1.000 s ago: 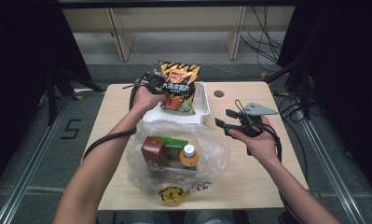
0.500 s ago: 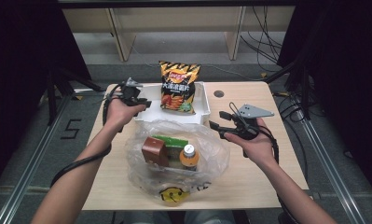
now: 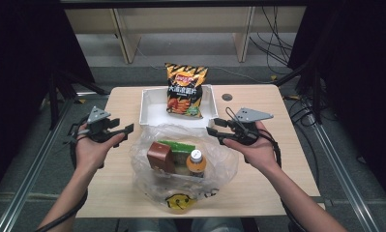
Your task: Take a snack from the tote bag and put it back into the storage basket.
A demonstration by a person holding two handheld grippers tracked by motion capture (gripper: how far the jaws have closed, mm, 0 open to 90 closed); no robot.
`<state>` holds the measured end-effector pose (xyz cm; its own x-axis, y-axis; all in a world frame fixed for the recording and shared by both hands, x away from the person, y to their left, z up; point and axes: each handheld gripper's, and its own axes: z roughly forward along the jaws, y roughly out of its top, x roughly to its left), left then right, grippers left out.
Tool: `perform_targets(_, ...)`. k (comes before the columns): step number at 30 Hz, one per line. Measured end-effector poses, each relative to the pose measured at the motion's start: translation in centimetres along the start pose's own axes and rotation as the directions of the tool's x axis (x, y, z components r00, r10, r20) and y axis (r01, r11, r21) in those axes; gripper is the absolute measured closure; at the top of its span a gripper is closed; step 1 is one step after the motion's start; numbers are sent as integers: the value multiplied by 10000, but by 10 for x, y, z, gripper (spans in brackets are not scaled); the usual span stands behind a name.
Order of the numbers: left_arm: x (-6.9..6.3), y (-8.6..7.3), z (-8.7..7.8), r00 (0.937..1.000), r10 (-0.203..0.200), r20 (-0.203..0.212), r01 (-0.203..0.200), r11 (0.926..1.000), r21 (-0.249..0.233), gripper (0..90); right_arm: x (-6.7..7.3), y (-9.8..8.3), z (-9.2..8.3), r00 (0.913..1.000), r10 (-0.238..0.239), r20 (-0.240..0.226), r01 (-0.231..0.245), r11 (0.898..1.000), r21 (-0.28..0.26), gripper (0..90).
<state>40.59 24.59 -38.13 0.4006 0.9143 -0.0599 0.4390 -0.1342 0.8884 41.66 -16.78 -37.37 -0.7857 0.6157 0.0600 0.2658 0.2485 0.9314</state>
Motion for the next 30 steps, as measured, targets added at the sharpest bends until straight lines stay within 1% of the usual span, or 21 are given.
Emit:
perform_targets(1, 0, -3, -3, 10000, -76, -29, 76, 10000, -24, 373, 1, 1, 2, 9996, -104, -259, 105, 9999, 25, 574)
perform_targets(2, 0, -8, -7, 9999, -114, -73, 114, 9999, -67, 366, 1, 2, 3, 9989, -301, -347, 305, 9995, 103, 578)
perform_targets(3, 0, -11, -9, 9997, -201, -120, 200, 9998, -93, 360, 4, 4, 3, 9992, -130, -382, 140, 9995, 266, 590)
perform_targets(5, -1, -21, -17, 9990, -355, -269, 352, 9993, -120, 353, 7, 5, 8, 9971, -285, -701, 299, 9993, 203, 598)
perform_targets(6, -1, -26, -19, 9987, -410, -308, 406, 9991, -115, 352, 7, 6, 11, 9967, -428, -686, 442, 9989, 184, 598)
perform_targets(7, -2, -30, -22, 9982, -448, -397, 446, 9990, -56, 350, 7, 8, 13, 9943, -639, -853, 663, 9975, 257, 598)
perform_targets(9, -3, -37, -25, 9979, -546, -361, 543, 9985, -83, 349, 11, 9, 16, 9958, -377, -836, 407, 9986, 351, 598)
perform_targets(10, -4, -40, -26, 9975, -619, -347, 615, 9980, -120, 349, 12, 10, 18, 9939, -410, -1020, 452, 9982, 386, 598)
perform_targets(12, -6, -42, -28, 9967, -728, -371, 718, 9971, -257, 350, 16, 10, 22, 9943, -251, -1036, 297, 9986, 433, 598)
perform_targets(14, -8, -47, -31, 9963, -751, -427, 733, 9964, -424, 350, 18, 12, 24, 9910, -465, -1259, 542, 9968, 582, 597)
perform_targets(15, -9, -50, -31, 9960, -786, -430, 766, 9960, -466, 351, 19, 12, 27, 9906, -566, -1244, 624, 9971, 434, 595)
perform_targets(17, -11, -55, -30, 9956, -851, -387, 829, 9950, -555, 352, 21, 13, 27, 9898, -410, -1364, 505, 9965, 673, 587)
perform_targets(19, -12, -60, -29, 9956, -870, -353, 854, 9954, -437, 352, 20, 14, 29, 9868, -635, -1489, 752, 9944, 742, 572)
perform_targets(20, -12, -62, -27, 9952, -913, -365, 900, 9953, -351, 351, 21, 14, 29, 9870, -469, -1539, 604, 9946, 840, 565)
perform_targets(21, -12, -64, -27, 9950, -924, -368, 913, 9954, -301, 351, 23, 13, 30, 9881, -348, -1499, 475, 9955, 820, 555)
perform_targets(22, -11, -65, -26, 9950, -934, -345, 923, 9952, -318, 351, 23, 13, 31, 9868, -407, -1565, 549, 9947, 875, 553)
perform_targets(24, -11, -67, -26, 9937, -1051, -389, 1040, 9942, -286, 352, 25, 13, 32, 9855, -261, -1679, 430, 9942, 981, 544)
perform_targets(26, -10, -67, -26, 9938, -1040, -392, 1029, 9943, -273, 352, 24, 13, 36, 9849, -599, -1622, 726, 9946, 738, 533)
perform_targets(27, -11, -67, -26, 9939, -1036, -386, 1026, 9944, -273, 352, 25, 14, 36, 9822, -516, -1807, 694, 9932, 937, 527)
perform_targets(29, -11, -66, -26, 9942, -1015, -356, 1006, 9946, -271, 352, 26, 14, 37, 9805, -478, -1905, 659, 9938, 896, 524)
perform_targets(30, -12, -66, -26, 9940, -1048, -321, 1039, 9941, -308, 352, 28, 14, 40, 9824, -478, -1807, 636, 9946, 826, 518)
